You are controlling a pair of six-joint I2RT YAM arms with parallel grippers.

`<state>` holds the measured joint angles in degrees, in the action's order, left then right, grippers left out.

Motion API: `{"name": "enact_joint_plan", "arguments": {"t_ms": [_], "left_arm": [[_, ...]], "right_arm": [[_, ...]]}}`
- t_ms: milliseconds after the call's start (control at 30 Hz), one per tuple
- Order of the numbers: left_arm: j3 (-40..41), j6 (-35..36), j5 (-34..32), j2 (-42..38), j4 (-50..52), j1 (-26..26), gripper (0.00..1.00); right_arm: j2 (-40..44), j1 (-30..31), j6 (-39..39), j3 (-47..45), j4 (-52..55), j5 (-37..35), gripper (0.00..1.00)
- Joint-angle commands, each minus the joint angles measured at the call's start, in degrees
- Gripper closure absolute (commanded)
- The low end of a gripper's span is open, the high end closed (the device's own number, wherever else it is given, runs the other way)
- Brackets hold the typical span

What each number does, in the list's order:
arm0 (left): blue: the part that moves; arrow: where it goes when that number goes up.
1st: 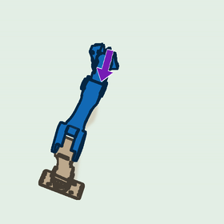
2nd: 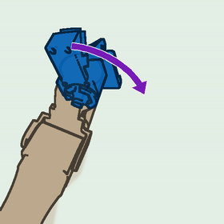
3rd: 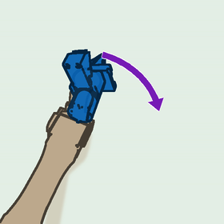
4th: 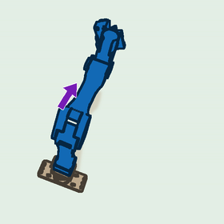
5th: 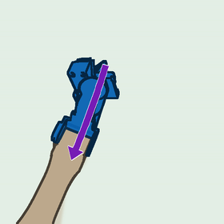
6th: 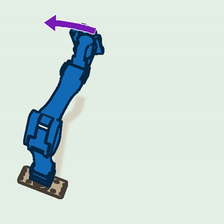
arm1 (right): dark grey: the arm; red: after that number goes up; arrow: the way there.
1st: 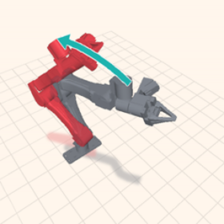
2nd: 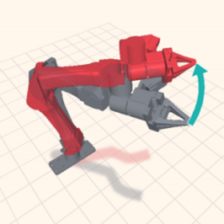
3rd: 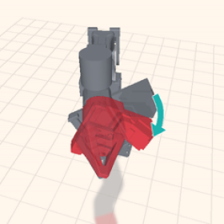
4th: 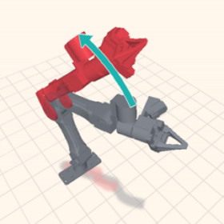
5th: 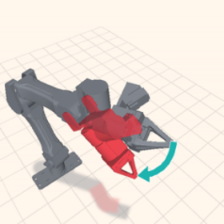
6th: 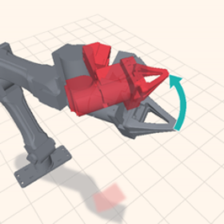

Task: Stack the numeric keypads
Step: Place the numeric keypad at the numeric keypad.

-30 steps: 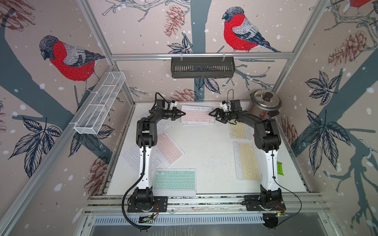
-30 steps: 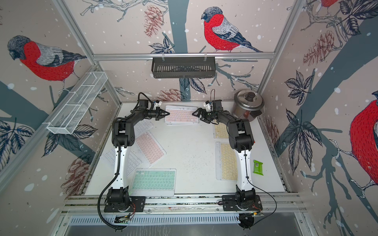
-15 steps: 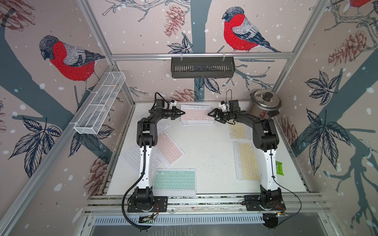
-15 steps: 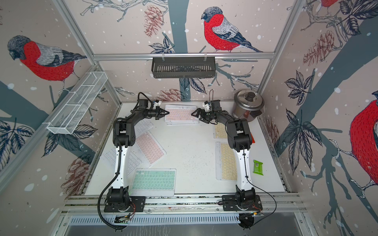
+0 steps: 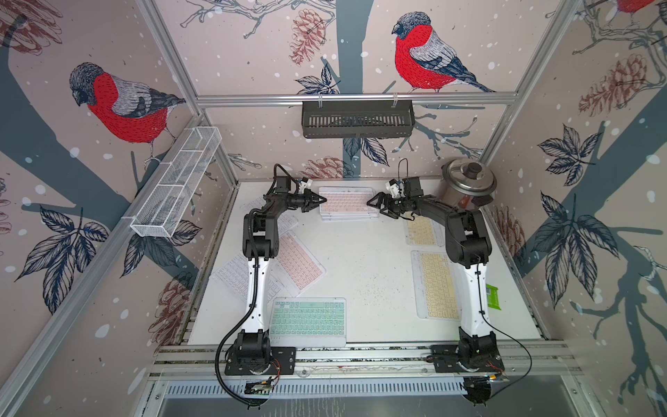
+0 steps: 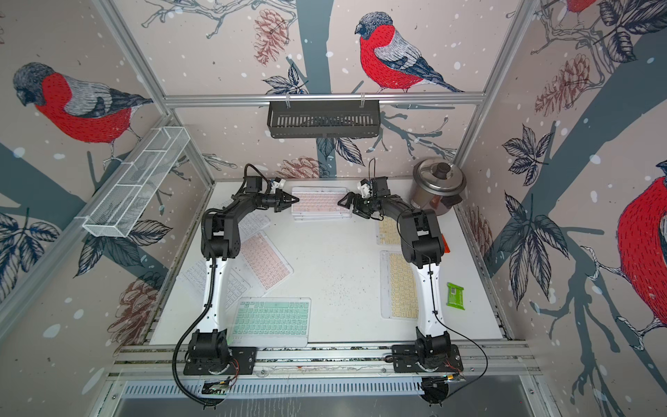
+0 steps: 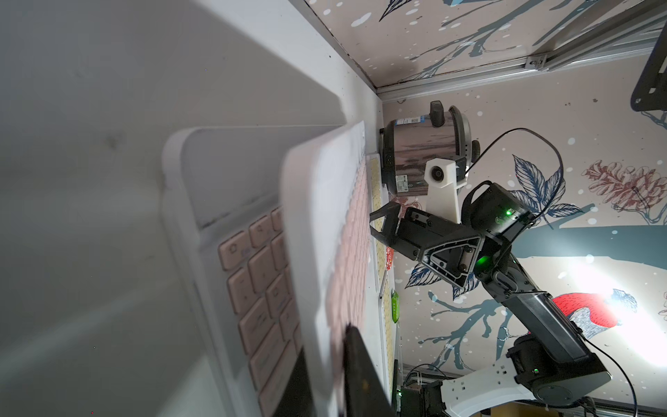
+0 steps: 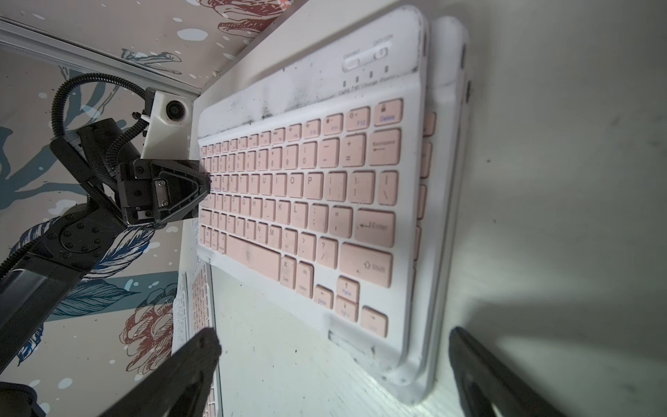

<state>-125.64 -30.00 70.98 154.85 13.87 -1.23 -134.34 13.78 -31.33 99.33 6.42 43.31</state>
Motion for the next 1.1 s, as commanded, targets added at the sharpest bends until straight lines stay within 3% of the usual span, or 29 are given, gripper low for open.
{"name": "enact_joint_plan", "arguments": {"t_ms": [0,200,267,333,500,800,1067], "left_arm": [[-0.9,1.0,-1.1,0.1,0.5,0.1,0.78],[-2.0,2.2,-2.1,0.4,2.5,0.0,0.65],[-2.6,3.5,-2.7,0.4,4.3,0.0,0.50],[-3.0,4.5,-3.3,0.3,5.6,0.0,0.43],[-3.7,6.4,-6.0,-0.2,8.8,0.1,0.06],[-5.1,11.5,-18.3,-1.9,18.7,0.2,0.04],[-5.6,12.2,-21.0,-2.2,20.4,-0.6,0.04]], "right_arm": [[-0.4,0.2,0.4,0.5,0.2,-0.4,0.00],[-1.1,0.5,1.2,2.0,1.9,-1.5,0.00],[-1.3,0.7,1.5,2.7,2.5,-2.0,0.00],[-1.4,0.9,1.8,3.3,3.1,-2.5,0.00],[-1.4,1.2,2.8,3.9,4.4,-3.9,0.00],[-0.7,1.4,4.8,4.4,6.6,-8.3,0.00],[-2.4,1.9,5.9,7.6,9.1,-10.1,0.00]]}}
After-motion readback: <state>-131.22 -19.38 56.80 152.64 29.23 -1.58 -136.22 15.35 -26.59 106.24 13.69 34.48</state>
